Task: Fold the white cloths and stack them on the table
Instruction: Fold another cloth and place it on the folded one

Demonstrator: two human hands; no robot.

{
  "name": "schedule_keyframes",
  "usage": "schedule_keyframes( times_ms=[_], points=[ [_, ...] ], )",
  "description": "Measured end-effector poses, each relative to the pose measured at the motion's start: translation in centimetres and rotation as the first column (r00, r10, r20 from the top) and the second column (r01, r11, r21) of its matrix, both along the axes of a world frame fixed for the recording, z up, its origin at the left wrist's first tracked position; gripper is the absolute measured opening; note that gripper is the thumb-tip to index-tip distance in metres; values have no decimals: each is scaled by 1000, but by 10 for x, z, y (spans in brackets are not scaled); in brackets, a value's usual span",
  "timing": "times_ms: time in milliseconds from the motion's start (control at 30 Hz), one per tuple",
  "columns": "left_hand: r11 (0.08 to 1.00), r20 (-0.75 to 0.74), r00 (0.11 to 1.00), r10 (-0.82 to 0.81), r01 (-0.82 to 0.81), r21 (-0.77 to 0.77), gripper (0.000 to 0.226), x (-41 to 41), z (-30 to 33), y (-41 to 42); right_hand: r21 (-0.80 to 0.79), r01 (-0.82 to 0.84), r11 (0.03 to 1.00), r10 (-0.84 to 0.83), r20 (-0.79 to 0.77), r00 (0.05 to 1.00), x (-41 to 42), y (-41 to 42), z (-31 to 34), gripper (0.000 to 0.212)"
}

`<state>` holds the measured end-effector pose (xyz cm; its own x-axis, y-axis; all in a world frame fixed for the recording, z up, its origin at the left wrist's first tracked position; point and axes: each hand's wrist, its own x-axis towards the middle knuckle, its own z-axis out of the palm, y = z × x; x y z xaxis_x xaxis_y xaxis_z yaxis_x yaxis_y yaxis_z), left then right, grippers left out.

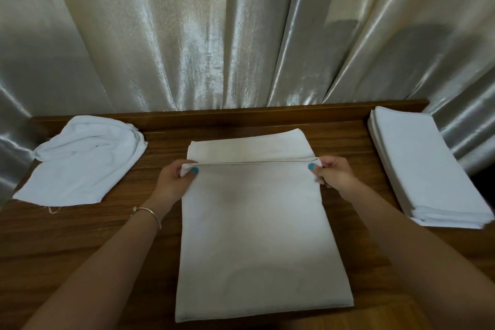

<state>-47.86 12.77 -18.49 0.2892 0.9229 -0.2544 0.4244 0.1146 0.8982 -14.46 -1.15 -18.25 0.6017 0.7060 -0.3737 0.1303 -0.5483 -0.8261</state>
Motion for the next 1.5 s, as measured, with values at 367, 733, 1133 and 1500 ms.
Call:
schedule_keyframes(
  times_ms=[367, 733, 1133, 1500],
  points=[
    [993, 116, 988, 106, -112, 48, 22, -43, 19, -97, 137, 9, 991, 12, -152, 988, -32, -95, 12, 13],
    [994, -37, 996, 81, -78, 74, 24, -84, -1, -200, 100, -157, 983, 159, -11, 987, -66, -192, -11, 15],
    [998, -100, 995, -17, 23, 53, 25, -95, -20, -229, 129, -244, 961, 245, 3, 969, -77, -226, -31, 24],
    [991, -178, 980, -83, 101, 90, 32, -105, -33, -233, -2, -412, 911, 406, 170, 898, -73, -237, -38, 21]
  ],
)
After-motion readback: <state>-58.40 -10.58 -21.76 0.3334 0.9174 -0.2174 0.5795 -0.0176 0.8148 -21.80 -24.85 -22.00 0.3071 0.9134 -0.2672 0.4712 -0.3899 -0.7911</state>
